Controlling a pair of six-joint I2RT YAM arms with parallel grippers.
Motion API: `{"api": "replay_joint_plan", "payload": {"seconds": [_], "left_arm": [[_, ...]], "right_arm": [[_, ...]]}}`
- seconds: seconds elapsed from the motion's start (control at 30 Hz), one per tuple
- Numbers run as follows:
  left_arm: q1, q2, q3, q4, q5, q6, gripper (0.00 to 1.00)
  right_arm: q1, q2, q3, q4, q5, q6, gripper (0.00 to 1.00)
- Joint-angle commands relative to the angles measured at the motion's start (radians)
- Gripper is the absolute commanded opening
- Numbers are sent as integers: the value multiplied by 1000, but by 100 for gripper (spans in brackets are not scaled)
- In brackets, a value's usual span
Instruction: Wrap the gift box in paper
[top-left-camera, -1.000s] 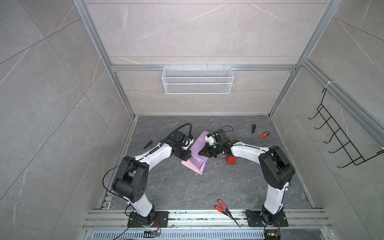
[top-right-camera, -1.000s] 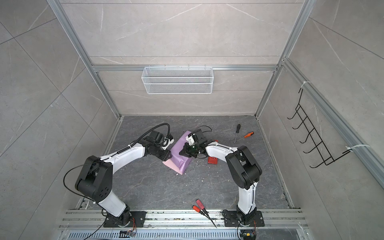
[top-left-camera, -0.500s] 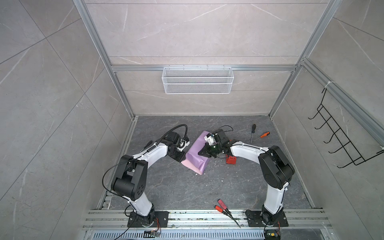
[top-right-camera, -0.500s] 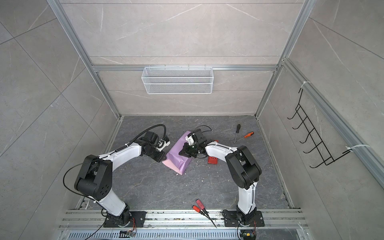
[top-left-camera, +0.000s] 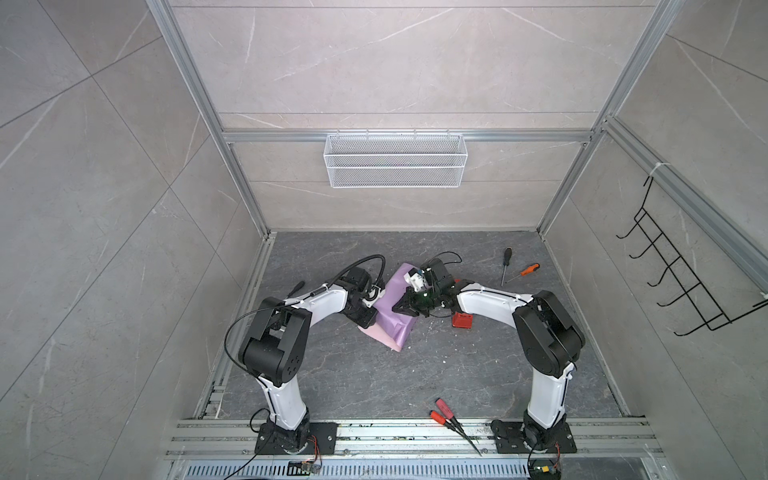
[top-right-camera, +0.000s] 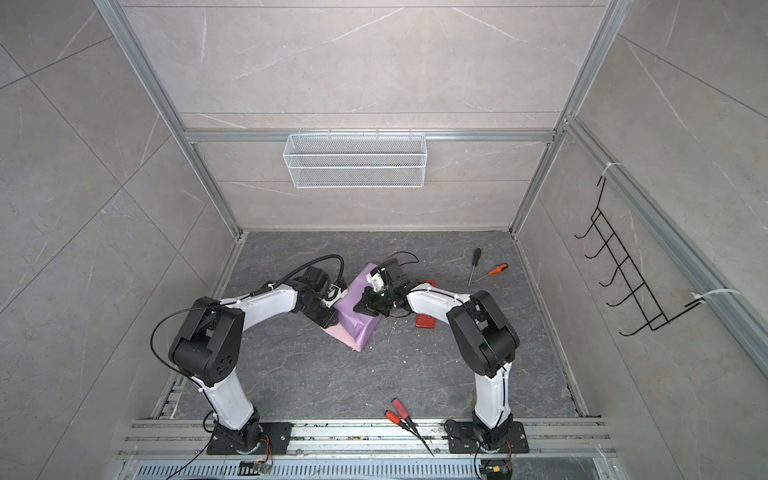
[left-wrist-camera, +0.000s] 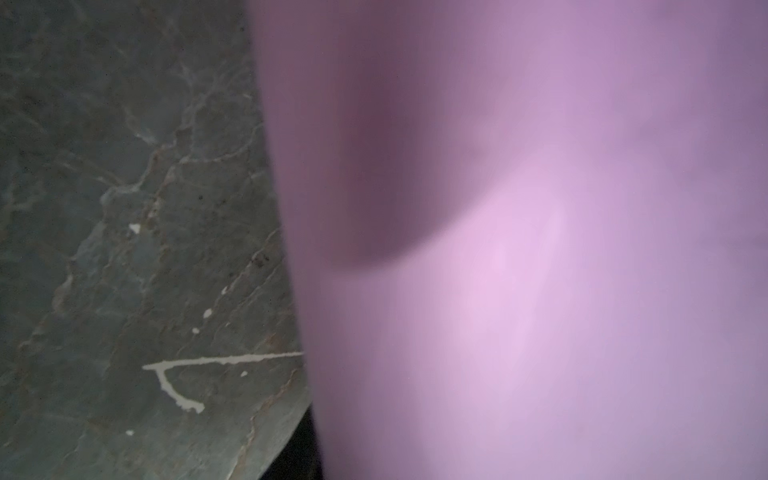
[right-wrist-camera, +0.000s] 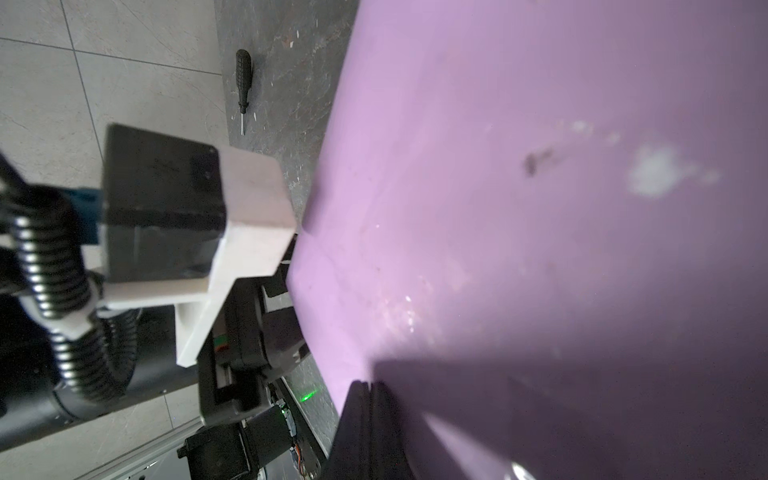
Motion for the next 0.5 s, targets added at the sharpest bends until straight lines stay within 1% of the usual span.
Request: {"api": "replay_joint_plan", "payload": {"seconds": [0.0,0.07,0.13,0.23,0.3,0.4,0.47], "left_arm": [[-15,29,52,7,-48,-47,33],[-22,42,63,1,-81,-57,31],[-27,42,64,6,-112,-68,25],[-34,52,66,13,-154,-83,18],[-41,57,74,5,-180,-88,13],[-50,55,78,4,-198,-91,9],[-54,57,75,11,-212,-94,9]], "right_arm": [[26,70,-45,-129,46,-16,0],[29,63,-57,-104,38,9,0],[35,48,-69,-84,42,13,0],[36,59,-62,-111,50,-8,0],[36,57,-69,-103,44,6,0],[39,41,-88,-72,45,16,0],[39,55,-74,-98,49,-1,0]]}}
